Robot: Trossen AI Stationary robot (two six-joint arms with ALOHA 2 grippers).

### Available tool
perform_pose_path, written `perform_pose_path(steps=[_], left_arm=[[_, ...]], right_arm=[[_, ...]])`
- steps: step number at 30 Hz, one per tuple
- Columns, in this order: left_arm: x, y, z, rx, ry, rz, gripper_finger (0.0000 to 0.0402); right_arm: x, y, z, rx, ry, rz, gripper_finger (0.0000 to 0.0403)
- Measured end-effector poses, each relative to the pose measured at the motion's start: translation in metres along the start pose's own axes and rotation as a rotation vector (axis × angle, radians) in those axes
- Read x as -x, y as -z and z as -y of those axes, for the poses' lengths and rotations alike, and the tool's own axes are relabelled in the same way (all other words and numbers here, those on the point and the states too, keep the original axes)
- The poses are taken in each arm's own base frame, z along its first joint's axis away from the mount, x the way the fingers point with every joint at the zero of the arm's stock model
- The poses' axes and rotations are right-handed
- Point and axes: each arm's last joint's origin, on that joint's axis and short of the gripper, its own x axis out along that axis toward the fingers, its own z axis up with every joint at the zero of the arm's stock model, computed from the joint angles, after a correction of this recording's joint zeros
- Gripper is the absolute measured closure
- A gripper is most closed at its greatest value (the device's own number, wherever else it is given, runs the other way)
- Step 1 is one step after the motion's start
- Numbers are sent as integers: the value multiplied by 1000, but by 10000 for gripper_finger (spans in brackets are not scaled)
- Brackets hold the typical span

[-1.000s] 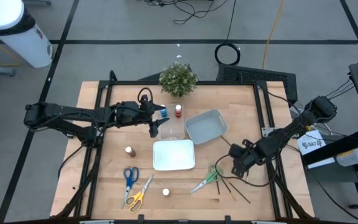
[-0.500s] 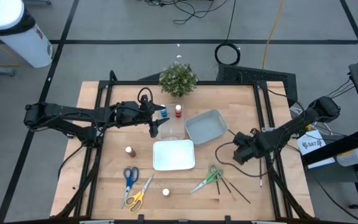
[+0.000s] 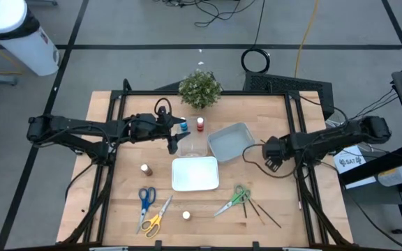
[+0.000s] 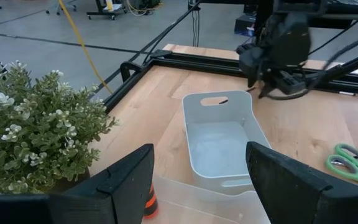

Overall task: Pick & Place Paint Supplies
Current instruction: Put the silver paintbrush into the gray bin

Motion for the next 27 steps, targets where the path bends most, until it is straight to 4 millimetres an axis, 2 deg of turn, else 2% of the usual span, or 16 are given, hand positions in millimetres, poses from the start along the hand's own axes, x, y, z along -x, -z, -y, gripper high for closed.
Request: perform_pose_path(steps=[6,17,22,27], left_arm=[[0,0,0,0,0,0,133],[0,0,0,-2,0,-1,133],[0,0,0,-7,0,-3,133],[0,1,0,-9,0,-9,133]], right_arm=[[-14,-1,8,-17,-26,-27,207],[-11,-4,-7,14,-312,-104,239],[6,-1,-20,47,-395,-179,279],[39,11,-46,33,-513,-289,362]])
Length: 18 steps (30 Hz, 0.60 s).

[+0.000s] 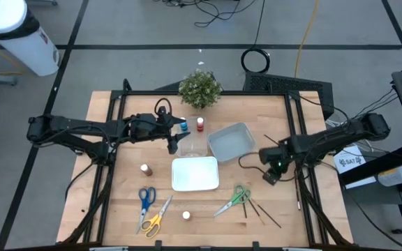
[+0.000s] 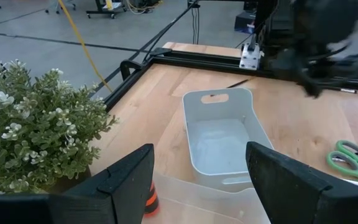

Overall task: Pick & Place Paint Supplies
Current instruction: Put the silver paintbrush into the gray bin

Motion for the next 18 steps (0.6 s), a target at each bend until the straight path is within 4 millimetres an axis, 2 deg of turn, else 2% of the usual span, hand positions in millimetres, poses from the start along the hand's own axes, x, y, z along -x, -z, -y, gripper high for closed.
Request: perform_pose_path(steps=[2,4,9,13,18], left_arm=[[0,0,0,0,0,-1,133],[0,0,0,0,0,-1,133],[0,0,0,0,0,-2,133],[0,0,0,0,0,-3,133],[0,0,0,6,1,-3,133]], right_arm=[[0,13,-12,-8,-7,-50,391],[-5,28,-20,-43,15,-106,395],[-24,64,-20,-200,236,-242,402],[-37,78,-22,-298,336,-257,402],[-53,84,-23,-355,418,-241,402]])
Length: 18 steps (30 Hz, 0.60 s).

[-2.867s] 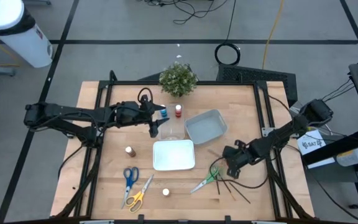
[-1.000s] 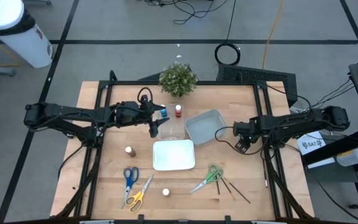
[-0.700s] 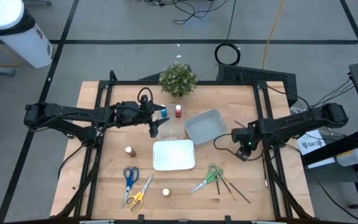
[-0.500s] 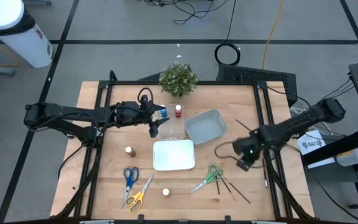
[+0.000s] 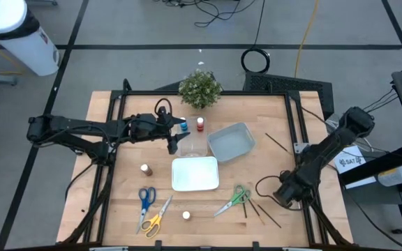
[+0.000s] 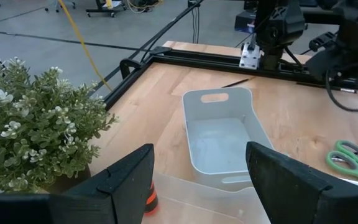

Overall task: Pick & Place Paint Supplies
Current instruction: Put the silver paintbrush into the gray bin

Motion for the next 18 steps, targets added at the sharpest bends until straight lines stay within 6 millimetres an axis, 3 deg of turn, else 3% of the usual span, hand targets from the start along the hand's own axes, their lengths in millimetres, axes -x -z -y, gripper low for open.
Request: perform_pose_path(steps=[11,18], left_arm=[[0,0,0,0,0,0,133],[0,0,0,-1,1,0,133]], right_arm=[[-22,-7,-11,-90,127,25,403],[-27,-8,-18,-63,80,25,403]])
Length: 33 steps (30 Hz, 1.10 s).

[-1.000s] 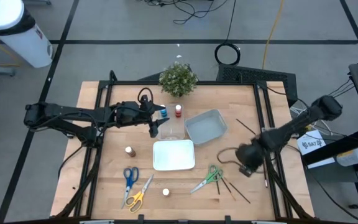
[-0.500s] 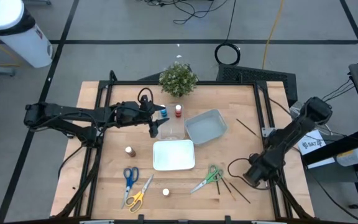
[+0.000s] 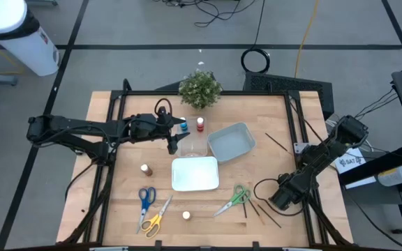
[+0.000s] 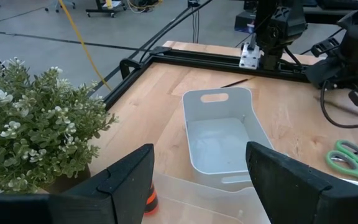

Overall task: Pick & Place Paint Supplies
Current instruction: Put the silver paintbrush into the gray bin

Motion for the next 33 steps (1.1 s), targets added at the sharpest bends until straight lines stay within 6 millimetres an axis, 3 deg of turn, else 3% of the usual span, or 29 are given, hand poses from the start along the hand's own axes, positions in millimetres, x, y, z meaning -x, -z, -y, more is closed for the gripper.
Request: perform_pose_path(steps=[6,12,18,26,30,33], left_arm=[[0,0,0,0,0,1,133],[0,0,0,0,0,2,133],[0,0,0,0,0,4,133],[0,0,0,1,0,4,133],[0,-1,0,3,0,10,133],[0,-1,0,16,1,13,133]], right_arm=[[8,1,1,17,-58,63,403],[22,-2,3,54,-206,271,403],[44,3,-3,220,-516,628,403],[86,27,-36,597,-900,1337,403],[109,35,-52,747,-1077,1579,401],[127,41,-59,850,-1304,1654,386]])
